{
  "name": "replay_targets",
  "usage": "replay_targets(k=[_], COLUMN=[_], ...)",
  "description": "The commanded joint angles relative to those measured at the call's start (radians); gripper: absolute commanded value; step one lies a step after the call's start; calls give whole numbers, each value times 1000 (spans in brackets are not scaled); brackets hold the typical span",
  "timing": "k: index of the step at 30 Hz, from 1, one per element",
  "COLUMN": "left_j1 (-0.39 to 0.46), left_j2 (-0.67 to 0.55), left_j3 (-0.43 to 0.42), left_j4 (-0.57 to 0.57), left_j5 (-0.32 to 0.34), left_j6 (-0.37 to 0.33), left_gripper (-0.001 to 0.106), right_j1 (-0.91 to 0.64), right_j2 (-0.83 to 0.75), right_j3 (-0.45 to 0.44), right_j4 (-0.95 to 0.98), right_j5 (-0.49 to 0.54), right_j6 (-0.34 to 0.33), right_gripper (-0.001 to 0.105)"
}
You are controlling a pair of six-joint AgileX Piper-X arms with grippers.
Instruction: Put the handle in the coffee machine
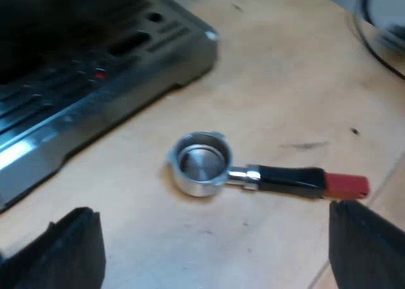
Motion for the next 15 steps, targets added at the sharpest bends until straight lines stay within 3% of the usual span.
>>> replay_targets(k=[1, 3, 8, 15], left_j1=[-40, -82, -213, -329], left_j2=[12, 28, 81, 140], left_j3=[-10, -10, -10, -10], left_j4=[-5, -5, -5, -5], left_j5=[9, 11, 7, -39], left_j6=[7, 7, 97, 158], left_gripper=[74, 74, 74, 74], right_j1=[42, 75, 165, 322], right_j2=[93, 156, 285, 425], right_j3=[-65, -91, -134, -156], right_j4=[80, 122, 188, 183], right_j5=[-10, -22, -33, -23], right_j6=[-12, -12, -9, 103], right_gripper=[49, 49, 49, 46])
